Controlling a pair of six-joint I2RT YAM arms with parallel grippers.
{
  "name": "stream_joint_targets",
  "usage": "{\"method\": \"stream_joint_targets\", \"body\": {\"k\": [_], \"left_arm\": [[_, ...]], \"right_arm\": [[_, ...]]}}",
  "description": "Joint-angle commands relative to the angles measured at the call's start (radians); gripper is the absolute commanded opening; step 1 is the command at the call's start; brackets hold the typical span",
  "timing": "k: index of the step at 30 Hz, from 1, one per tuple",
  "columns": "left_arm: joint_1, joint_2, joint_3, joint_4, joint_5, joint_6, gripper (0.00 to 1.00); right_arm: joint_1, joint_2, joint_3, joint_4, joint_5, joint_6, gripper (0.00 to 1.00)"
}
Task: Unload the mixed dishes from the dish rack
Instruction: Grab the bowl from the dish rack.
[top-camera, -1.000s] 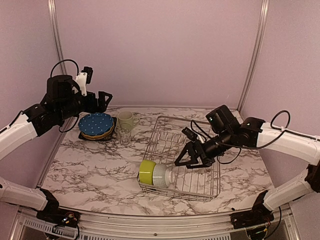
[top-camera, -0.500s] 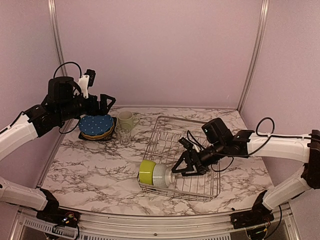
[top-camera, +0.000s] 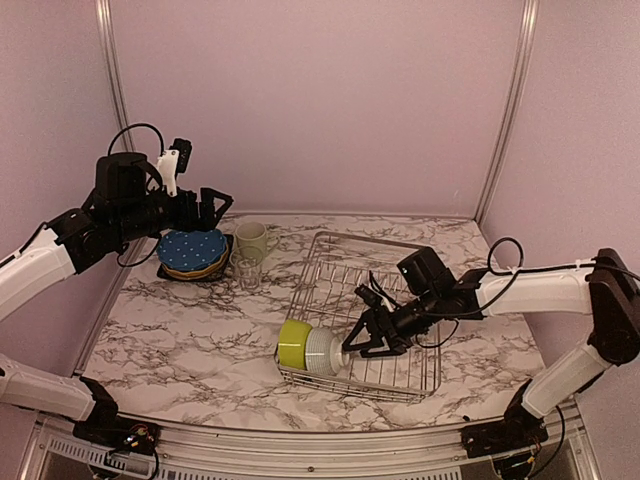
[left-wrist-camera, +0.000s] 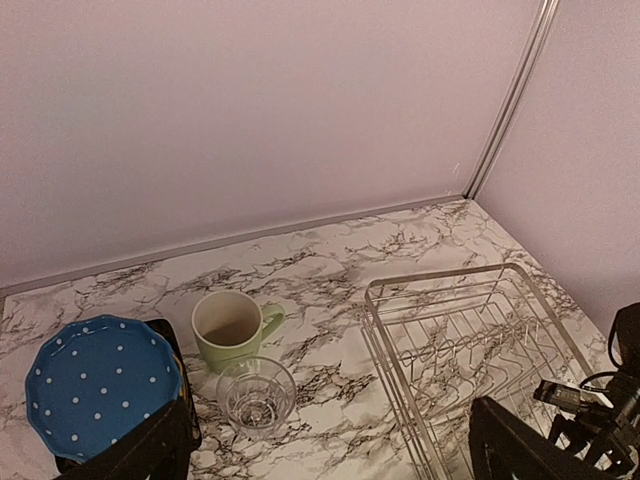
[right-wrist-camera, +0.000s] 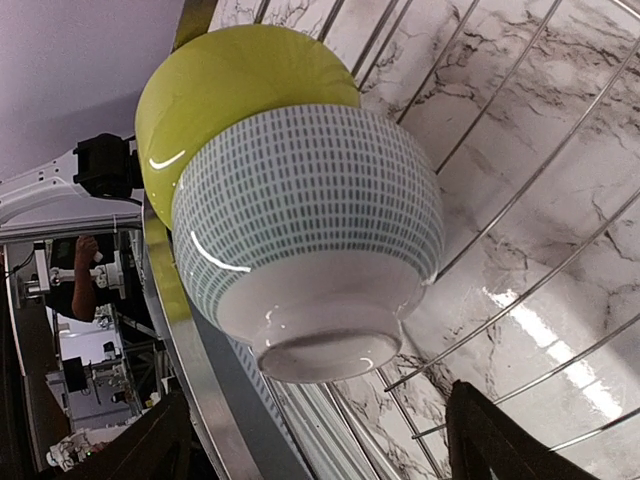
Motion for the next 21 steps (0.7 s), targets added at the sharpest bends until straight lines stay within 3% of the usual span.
{"method": "stream_joint_targets", "body": {"k": [1, 21], "left_arm": [[0.001, -0.001, 0.026, -0.031, 0.007, 0.0, 0.99], [0.001, 0.056, 0.037, -0.025, 0.011, 0.007, 0.99]], "right_arm": [[-0.011, 0.036, 0.001, 0.046, -0.032, -0.03, 0.84], [-0.012, 0.159, 0.075, 0.084, -0.113, -0.057, 0.73]]}}
